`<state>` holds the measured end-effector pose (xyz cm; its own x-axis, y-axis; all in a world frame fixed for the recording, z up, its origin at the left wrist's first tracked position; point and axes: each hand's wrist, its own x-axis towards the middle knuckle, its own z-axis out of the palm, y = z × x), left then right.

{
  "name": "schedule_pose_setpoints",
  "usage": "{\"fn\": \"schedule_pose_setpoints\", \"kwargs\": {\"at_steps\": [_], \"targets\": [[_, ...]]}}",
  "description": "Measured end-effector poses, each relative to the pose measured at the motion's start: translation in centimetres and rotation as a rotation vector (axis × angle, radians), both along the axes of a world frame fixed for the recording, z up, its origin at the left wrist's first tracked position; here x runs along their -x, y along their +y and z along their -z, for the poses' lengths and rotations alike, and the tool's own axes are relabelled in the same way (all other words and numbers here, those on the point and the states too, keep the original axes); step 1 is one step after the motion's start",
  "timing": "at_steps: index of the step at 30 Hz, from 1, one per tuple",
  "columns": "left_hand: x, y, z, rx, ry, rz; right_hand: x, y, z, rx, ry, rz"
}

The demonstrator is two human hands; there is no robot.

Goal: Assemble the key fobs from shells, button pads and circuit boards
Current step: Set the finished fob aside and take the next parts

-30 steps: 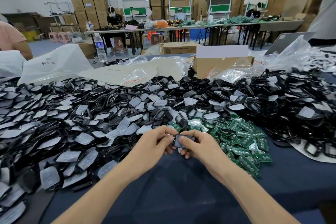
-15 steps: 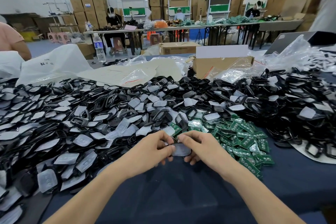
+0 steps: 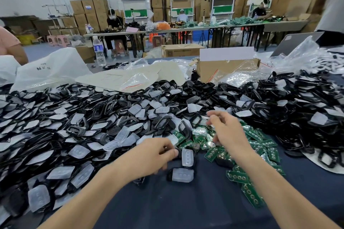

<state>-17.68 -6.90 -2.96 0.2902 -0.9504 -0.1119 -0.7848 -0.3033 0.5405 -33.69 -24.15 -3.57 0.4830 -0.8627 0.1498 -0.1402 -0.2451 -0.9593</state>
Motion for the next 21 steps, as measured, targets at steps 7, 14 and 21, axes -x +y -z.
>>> {"fn": "schedule_pose_setpoints", "kwargs": {"at_steps": [7,14,21], "targets": [[0.7,-7.2,-0.3,0.118,-0.073,0.012,-0.4,-4.0,-1.2,-0.218,-0.275,0.317],[2.0,-13.6,-0.3,0.155,-0.17,0.016,-0.5,-6.5,-1.1,-0.206,-0.284,0.387],[0.9,-17.7,-0.7,0.19,-0.277,-0.017,-1.2,-8.8,-0.7,-0.106,-0.184,0.378]]}}
